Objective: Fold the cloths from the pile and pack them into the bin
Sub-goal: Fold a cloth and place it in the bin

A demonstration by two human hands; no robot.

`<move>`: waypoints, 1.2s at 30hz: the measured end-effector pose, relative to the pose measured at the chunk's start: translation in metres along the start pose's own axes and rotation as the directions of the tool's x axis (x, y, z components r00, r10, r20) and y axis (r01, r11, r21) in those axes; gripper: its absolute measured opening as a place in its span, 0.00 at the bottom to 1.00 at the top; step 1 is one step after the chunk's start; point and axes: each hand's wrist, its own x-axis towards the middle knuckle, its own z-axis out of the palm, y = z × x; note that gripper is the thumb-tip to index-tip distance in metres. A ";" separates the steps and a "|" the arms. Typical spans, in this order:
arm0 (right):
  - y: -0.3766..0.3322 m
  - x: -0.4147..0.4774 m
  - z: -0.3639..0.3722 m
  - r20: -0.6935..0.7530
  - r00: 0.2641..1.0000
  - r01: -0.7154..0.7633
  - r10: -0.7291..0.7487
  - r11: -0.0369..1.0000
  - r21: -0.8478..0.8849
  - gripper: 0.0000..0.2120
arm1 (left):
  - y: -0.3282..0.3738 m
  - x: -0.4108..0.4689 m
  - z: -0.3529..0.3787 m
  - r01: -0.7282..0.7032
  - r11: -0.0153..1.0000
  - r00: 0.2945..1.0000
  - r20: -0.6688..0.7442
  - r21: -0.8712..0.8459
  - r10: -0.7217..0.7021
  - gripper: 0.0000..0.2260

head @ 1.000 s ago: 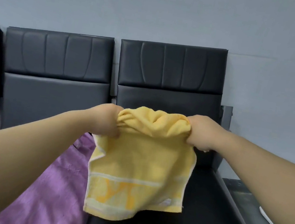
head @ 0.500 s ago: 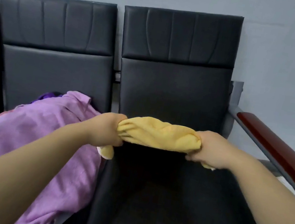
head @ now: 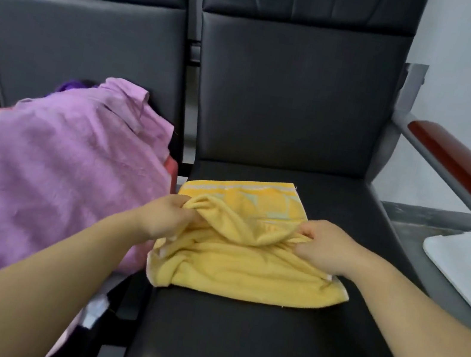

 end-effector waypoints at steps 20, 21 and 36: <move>-0.016 -0.005 0.009 -0.149 0.984 -0.029 0.093 0.924 0.381 0.05 | -0.012 -0.019 -0.024 0.116 0.890 0.992 -0.093 0.441 -0.083 0.12; -0.015 -0.001 0.010 -0.197 0.978 0.016 0.066 0.921 0.389 0.05 | -0.014 -0.015 -0.025 0.132 0.860 0.988 -0.135 0.493 -0.075 0.11; -0.005 0.010 0.008 0.129 0.935 -0.321 0.331 0.943 -0.091 0.15 | -0.007 -0.004 0.005 0.031 0.827 0.992 0.086 0.562 -0.095 0.13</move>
